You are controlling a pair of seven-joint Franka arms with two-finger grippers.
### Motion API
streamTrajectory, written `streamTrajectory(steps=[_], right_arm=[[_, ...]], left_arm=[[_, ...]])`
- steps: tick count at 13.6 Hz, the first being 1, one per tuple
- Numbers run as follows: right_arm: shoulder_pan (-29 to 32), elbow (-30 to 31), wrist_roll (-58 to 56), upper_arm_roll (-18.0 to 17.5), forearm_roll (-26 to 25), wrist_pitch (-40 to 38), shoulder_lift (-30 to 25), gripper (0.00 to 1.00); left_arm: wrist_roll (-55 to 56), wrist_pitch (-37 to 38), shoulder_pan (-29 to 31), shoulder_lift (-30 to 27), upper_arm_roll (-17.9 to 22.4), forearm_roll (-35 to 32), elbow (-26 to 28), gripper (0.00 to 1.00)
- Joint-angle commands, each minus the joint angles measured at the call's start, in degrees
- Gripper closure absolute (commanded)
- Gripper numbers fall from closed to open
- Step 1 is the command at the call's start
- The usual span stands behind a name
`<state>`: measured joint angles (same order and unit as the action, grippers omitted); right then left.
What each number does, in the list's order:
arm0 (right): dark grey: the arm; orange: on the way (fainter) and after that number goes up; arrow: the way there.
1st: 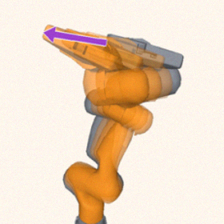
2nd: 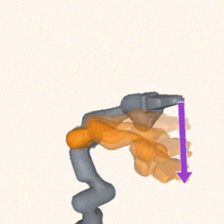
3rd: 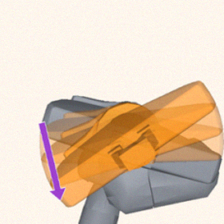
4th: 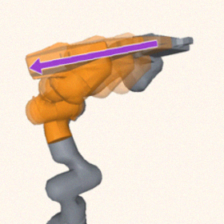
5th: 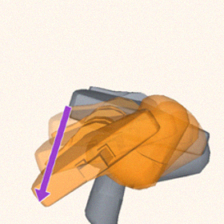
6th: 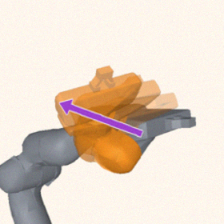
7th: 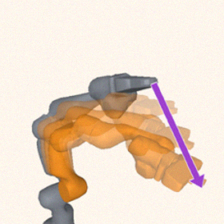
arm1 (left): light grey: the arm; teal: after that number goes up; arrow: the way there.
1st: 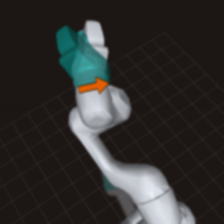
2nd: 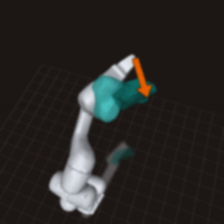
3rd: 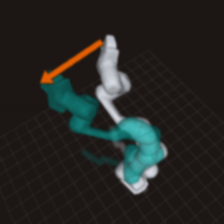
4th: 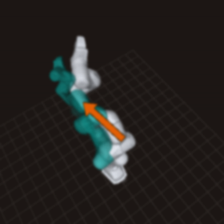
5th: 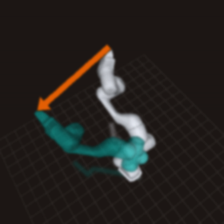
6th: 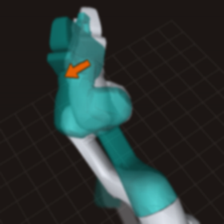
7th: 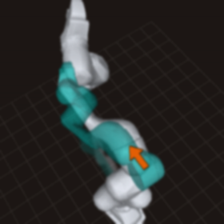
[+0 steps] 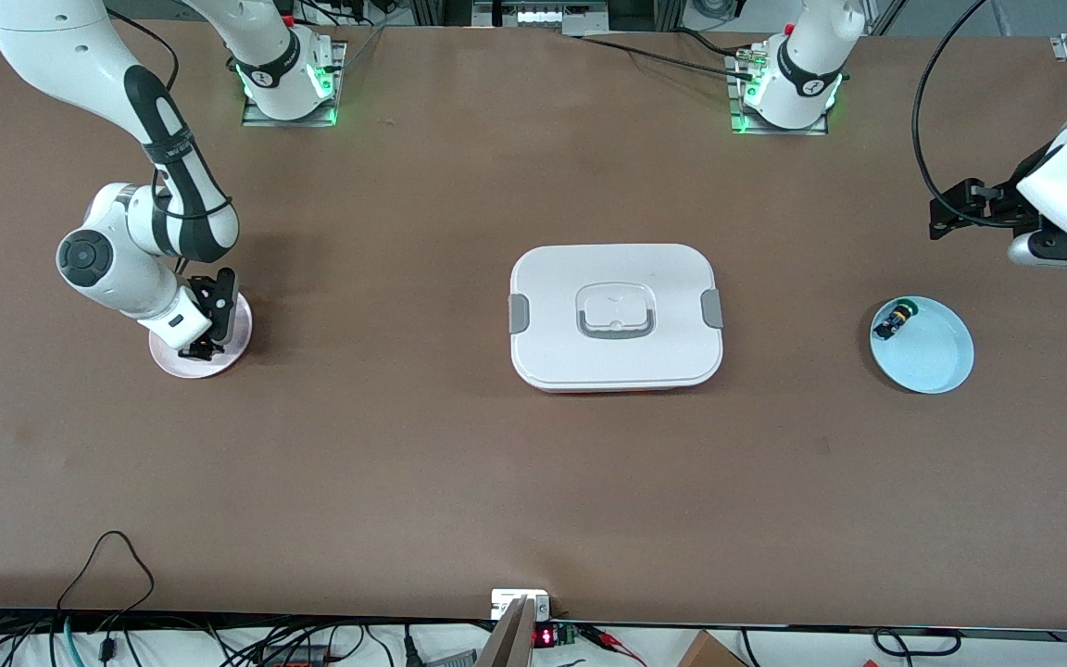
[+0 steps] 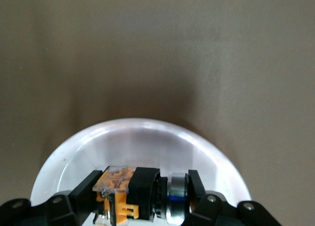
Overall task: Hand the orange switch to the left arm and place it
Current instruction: 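Lift the orange switch with the right gripper and carry it over the box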
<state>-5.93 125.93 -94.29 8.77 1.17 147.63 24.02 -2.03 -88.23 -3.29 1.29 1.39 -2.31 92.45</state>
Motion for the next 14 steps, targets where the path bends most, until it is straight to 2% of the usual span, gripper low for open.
streamTrajectory(steps=[1,3,7,12,14], right_arm=[[-0.04,-2.43,-0.37,-1.65,0.67,-5.31,-1.61,0.95],[-0.04,-7.96,-0.02,-2.79,0.85,-14.34,-1.52,0.98],[-1.27,-15.44,2.51,-5.86,7.68,-27.55,-1.43,1.00],[-3.82,-19.32,10.07,-13.68,21.12,-31.44,-1.52,1.00],[-4.43,-21.94,12.11,-18.06,28.85,-31.79,-1.00,1.00]], left_arm=[[1.33,1.13,-0.14,0.20,-0.07,0.56,-1.22,0.00],[1.76,1.04,-0.49,0.64,-0.07,0.56,-1.57,0.00],[2.29,1.13,-0.32,0.73,0.02,0.64,-1.57,0.00],[3.61,1.22,-0.49,0.64,-0.07,0.64,-1.57,0.00],[3.70,1.22,-0.67,0.64,-0.07,0.64,-1.57,0.00]])
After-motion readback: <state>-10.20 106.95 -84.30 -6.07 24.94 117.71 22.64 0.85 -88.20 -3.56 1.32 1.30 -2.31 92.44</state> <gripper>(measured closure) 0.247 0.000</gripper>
